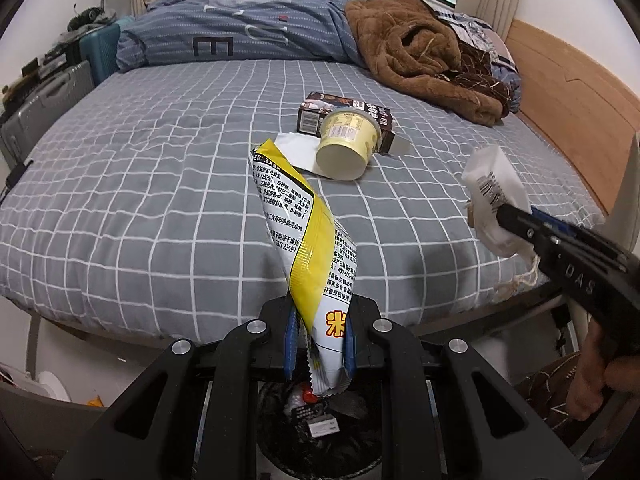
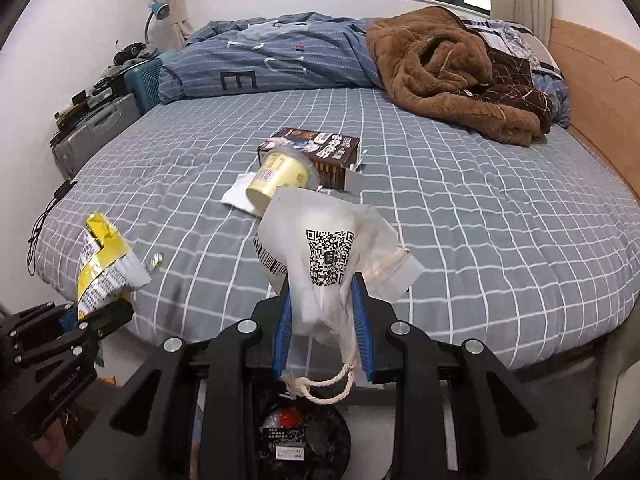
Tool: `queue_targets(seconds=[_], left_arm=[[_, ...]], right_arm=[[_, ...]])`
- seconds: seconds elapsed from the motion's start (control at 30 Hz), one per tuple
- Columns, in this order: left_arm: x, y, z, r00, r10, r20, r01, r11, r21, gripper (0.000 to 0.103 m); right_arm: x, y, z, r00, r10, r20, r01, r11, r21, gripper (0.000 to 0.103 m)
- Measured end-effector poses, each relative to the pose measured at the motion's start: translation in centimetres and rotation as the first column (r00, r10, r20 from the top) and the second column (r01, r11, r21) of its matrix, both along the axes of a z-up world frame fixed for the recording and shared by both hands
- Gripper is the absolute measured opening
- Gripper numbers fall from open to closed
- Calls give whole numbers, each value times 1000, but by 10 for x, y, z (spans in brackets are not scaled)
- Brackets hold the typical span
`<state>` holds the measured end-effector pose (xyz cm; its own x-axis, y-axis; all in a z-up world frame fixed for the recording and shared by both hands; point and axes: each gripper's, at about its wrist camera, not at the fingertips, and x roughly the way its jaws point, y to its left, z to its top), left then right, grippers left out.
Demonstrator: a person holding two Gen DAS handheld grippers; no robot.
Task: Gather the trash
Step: 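Lift the white bag and yellow wrapper and carry them over the bin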
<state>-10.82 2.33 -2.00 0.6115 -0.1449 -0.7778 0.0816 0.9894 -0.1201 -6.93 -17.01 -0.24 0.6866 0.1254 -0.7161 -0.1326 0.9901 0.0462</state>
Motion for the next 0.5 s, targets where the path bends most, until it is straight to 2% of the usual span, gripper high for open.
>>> queue_targets(seconds=[0.2,0.5], left_arm=[[-17,-3,2,1000,0,3,0,1000,12,17],[-48,2,-9,999,11,-30,-12,1000,-19,17]], right_arm=[[-23,3,-3,1000,5,-13,-4,1000,9,26],[-53,6,-6,999,22,-28,-22,1000,21,26]])
